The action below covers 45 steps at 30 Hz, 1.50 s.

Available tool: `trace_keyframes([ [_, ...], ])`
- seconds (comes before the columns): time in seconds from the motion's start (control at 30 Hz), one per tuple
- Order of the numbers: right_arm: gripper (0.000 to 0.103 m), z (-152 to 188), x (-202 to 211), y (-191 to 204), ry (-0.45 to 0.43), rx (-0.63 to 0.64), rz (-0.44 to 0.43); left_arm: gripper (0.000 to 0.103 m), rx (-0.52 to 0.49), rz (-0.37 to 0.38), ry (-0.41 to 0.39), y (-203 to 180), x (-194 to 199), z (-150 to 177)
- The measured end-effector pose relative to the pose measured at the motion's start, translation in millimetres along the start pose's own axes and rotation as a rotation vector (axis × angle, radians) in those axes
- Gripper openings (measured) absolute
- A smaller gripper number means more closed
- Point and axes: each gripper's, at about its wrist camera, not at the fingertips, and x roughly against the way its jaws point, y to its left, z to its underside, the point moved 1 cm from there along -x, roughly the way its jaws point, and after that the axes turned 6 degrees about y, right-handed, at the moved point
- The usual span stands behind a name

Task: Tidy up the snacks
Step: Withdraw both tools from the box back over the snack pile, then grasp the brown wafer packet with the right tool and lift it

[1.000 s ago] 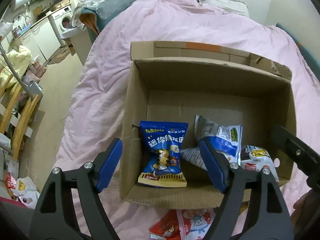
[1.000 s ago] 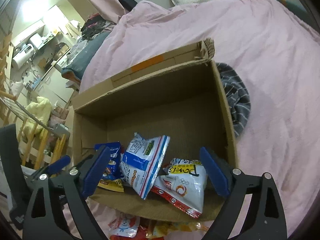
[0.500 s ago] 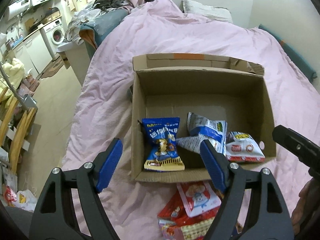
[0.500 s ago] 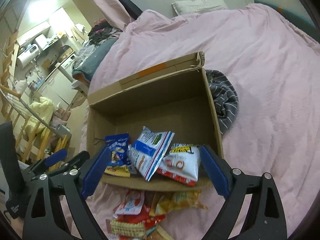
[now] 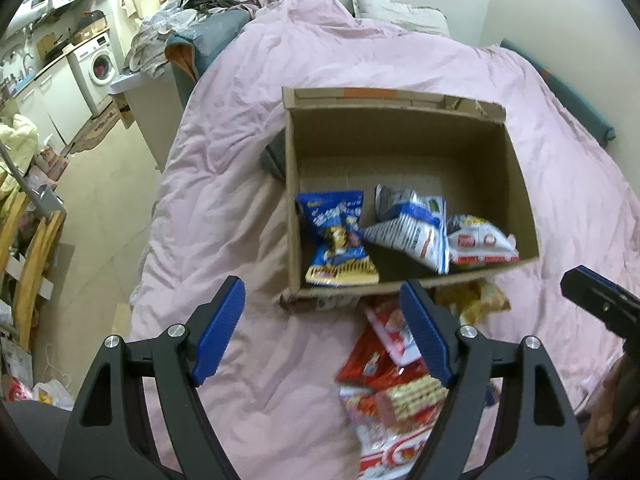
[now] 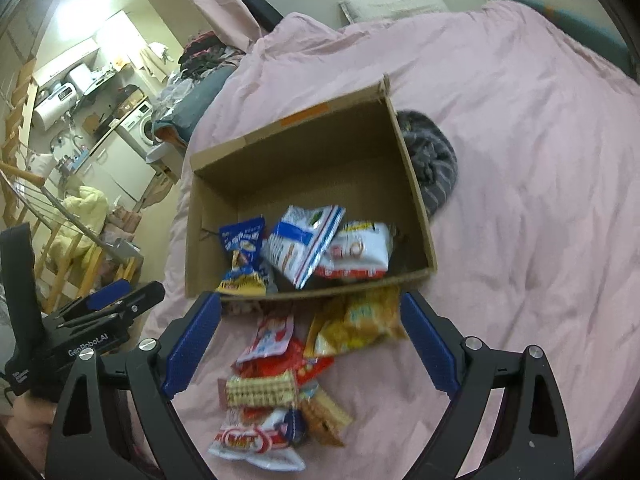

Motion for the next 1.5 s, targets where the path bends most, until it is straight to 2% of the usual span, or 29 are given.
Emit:
trace_keyframes([
  [0.1, 0.093, 9.5, -0.4, -1.7, 0.019, -0.024, -0.003, 0.077, -0.016, -0.026, 0.009, 5.0, 3.3, 10.6],
  [0.3, 0.093, 31.8, -10.1, -9.5, 0.067, -0.064, 0.045, 0.077, -0.031, -0.006, 0.038, 16.8, -2.3, 33.8],
  [0.37, 0.093, 38.4, -12.4, -14.9, 0.082, -0.103, 0.034, 0.077, -0.052, -0.012, 0.065, 16.5, -11.1, 43.0],
  [0.53, 0.093, 54.9, -19.5, -33.1, 0.129, -0.23, -0.029, 0.077, -0.086, 0.055, 0.101, 15.2, -30.8, 66.6],
  [0.6, 0.093, 61.8, -25.4, -39.5, 0.159, -0.283, -0.054, 0.077, -0.059, 0.078, 0.138, 16.5, -37.2, 69.3],
  [0.7, 0.093, 70.0, -34.8, -45.8, 0.212, -0.331, -0.078, 0.077, -0.014, 0.125, 0.144, 19.6, -35.2, 67.3],
  [0.8, 0.092, 78.2, -38.3, -49.8, 0.244, -0.326, -0.016, 0.077, 0.015, 0.104, 0.142, 26.8, -32.8, 65.3],
  [0.87, 0.084, 82.0, -41.8, -49.8, 0.271, -0.303, 0.027, 0.077, 0.05, 0.101, 0.153, 33.9, -33.3, 65.0],
  [0.97, 0.075, 85.9, -52.6, -44.4, 0.319, -0.274, 0.005, 0.077, 0.109, 0.115, 0.188, 43.2, -38.9, 65.3],
  [1.13, 0.062, 88.2, -82.8, -17.6, 0.399, -0.163, 0.03, 0.077, 0.175, 0.154, 0.239, 50.2, -47.9, 67.5],
  [1.2, 0.046, 88.2, -95.9, -3.7, 0.43, -0.103, 0.028, 0.077, 0.182, 0.158, 0.239, 51.0, -47.8, 66.7],
  [1.23, 0.031, 88.8, -100.5, 3.6, 0.443, -0.063, 0.038, 0.077, 0.183, 0.158, 0.238, 51.2, -47.2, 66.6],
  [1.37, 0.028, 91.5, -91.5, 18.8, 0.406, 0.021, 0.062, 0.077, 0.196, 0.16, 0.227, 53.9, -44.1, 65.7],
  [1.5, 0.028, 89.6, -72.8, 5.7, 0.37, -0.025, 0.036, 0.077, 0.216, 0.16, 0.233, 57.6, -45.2, 65.2],
])
